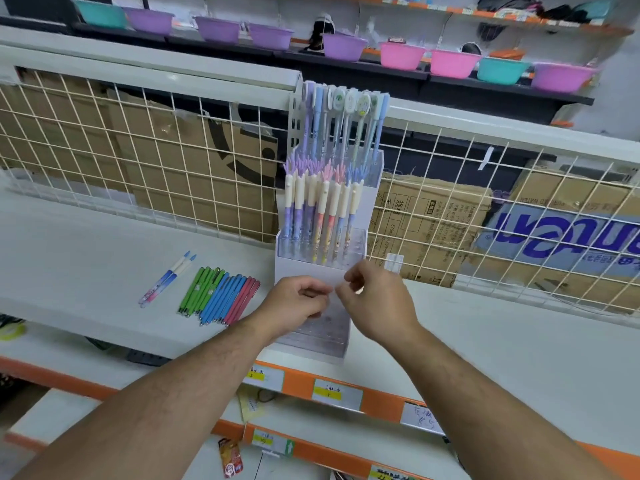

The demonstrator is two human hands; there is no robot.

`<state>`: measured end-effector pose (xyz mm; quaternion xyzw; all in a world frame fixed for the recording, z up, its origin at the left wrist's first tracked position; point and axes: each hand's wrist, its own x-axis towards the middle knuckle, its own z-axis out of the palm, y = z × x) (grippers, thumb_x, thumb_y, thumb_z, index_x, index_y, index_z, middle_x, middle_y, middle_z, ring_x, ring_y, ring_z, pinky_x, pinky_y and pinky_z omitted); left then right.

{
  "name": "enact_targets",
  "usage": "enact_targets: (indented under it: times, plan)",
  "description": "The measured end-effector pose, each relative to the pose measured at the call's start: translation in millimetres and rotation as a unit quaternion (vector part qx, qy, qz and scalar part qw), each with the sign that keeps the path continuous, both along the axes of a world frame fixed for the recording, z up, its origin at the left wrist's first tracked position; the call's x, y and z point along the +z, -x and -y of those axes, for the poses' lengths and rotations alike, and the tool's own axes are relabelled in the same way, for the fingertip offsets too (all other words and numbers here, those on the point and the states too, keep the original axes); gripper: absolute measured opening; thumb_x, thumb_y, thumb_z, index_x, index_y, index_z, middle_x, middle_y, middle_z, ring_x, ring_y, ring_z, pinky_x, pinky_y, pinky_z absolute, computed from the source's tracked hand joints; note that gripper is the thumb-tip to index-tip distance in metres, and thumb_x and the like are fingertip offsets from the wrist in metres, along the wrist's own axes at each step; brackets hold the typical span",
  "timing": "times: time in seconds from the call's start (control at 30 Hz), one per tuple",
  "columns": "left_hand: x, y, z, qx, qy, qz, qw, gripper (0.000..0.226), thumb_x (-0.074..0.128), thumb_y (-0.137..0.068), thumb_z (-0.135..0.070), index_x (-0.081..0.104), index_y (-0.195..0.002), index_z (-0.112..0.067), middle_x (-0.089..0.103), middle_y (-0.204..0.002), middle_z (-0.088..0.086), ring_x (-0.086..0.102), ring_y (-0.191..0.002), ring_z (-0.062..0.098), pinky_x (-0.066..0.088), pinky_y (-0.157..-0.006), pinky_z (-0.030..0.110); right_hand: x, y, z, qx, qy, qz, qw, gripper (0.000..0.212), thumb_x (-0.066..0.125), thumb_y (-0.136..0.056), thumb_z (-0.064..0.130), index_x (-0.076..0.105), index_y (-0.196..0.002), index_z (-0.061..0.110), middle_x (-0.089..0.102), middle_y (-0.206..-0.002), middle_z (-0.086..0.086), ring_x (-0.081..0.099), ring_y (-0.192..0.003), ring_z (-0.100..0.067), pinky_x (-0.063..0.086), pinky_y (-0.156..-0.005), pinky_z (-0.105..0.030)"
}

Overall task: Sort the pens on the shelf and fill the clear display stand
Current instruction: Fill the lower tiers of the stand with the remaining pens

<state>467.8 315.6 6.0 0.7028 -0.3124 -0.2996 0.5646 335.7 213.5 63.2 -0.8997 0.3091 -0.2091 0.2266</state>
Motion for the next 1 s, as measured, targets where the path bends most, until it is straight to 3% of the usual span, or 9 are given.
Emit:
enact_targets:
  times: [0.07,0.17,0.33,0.47,0.57,0.67,0.8,1.0]
  plan:
    - [1.4,-3.6,-5.2,-0.002,-0.013,0.041,0.999,0.017,0.071,-0.087,-0.01,0.074,-0.095,-0.024,0.072,-0.086,0.006,0.07,-0.078,0.017,0.061,-0.073,0.034,-6.5,-1.1,-7.3,0.009,0.0,-0.021,1.0,0.019,0.065,-0.091,0.036,0.065,-0.105,0.023,0.069,-0.099,0.007,0.063,-0.094,-0.018,0.053,-0.079,-0.034]
    - [3.2,-16.7,-19.6,0.007,-0.029,0.106,0.994,0.017,0.069,-0.088,-0.014,0.074,-0.091,-0.03,0.068,-0.072,-0.01,0.061,-0.06,0.002,0.051,-0.055,0.024,-15.0,-10.3,-19.8,0.013,0.001,-0.05,0.999,0.023,0.063,-0.093,0.038,0.065,-0.11,0.023,0.069,-0.106,0.005,0.063,-0.099,-0.02,0.053,-0.081,-0.034]
    - [5.7,-47.9,-51.2,0.0,-0.042,0.177,0.983,0.015,0.069,-0.089,-0.016,0.073,-0.092,-0.03,0.067,-0.072,-0.016,0.06,-0.064,-0.007,0.046,-0.063,0.012,-22.9,-46.2,-48.7,0.028,0.0,-0.063,0.998,0.025,0.062,-0.095,0.039,0.064,-0.113,0.022,0.068,-0.11,0.004,0.061,-0.102,-0.019,0.053,-0.084,-0.035]
    - [4.0,-84.8,-85.1,0.001,-0.052,0.169,0.984,0.006,0.07,-0.09,-0.014,0.072,-0.089,-0.019,0.065,-0.062,-0.007,0.057,-0.048,0.008,0.045,-0.049,0.02,-26.2,-92.4,-82.8,0.039,0.001,-0.069,0.997,0.022,0.061,-0.094,0.042,0.065,-0.105,0.023,0.068,-0.105,0.004,0.062,-0.098,-0.022,0.053,-0.081,-0.036]
    - [-2.9,-122.9,-111.3,0.018,-0.078,0.224,0.971,0.01,0.069,-0.087,-0.014,0.073,-0.087,-0.023,0.069,-0.073,-0.013,0.059,-0.059,0.001,0.046,-0.06,0.015,-28.0,-126.6,-106.5,0.042,0.005,-0.063,0.997,0.018,0.061,-0.092,0.038,0.066,-0.101,0.022,0.07,-0.099,0.002,0.064,-0.094,-0.024,0.054,-0.077,-0.036]
    - [-14.2,-166.0,-138.0,0.044,-0.143,0.26,0.954,0.012,0.067,-0.084,-0.019,0.069,-0.08,-0.031,0.069,-0.077,-0.012,0.065,-0.072,0.008,0.053,-0.069,0.023,-31.9,-156.0,-127.4,0.047,0.004,-0.068,0.997,0.018,0.063,-0.092,0.036,0.066,-0.103,0.022,0.071,-0.1,0.001,0.065,-0.094,-0.025,0.055,-0.078,-0.038]
    - [-31.5,-216.5,-166.6,0.105,-0.226,0.302,0.92,0.013,0.063,-0.085,-0.03,0.059,-0.072,-0.027,0.066,-0.076,-0.009,0.062,-0.074,0.016,0.051,-0.066,0.028,-35.9,-187.3,-147.3,0.039,-0.016,-0.07,0.997,0.019,0.062,-0.093,0.035,0.066,-0.105,0.02,0.07,-0.103,0.0,0.065,-0.091,-0.024,0.057,-0.075,-0.038]
    - [-43.8,-245.5,-174.0,0.075,-0.299,0.312,0.899,0.03,0.061,-0.088,-0.045,0.053,-0.095,-0.017,0.069,-0.08,0.001,0.066,-0.076,0.023,0.047,-0.063,0.032,-43.5,-206.5,-163.4,0.017,-0.036,-0.092,0.995,0.013,0.059,-0.093,0.032,0.063,-0.097,0.02,0.071,-0.092,0.004,0.065,-0.084,-0.021,0.058,-0.076,-0.041]
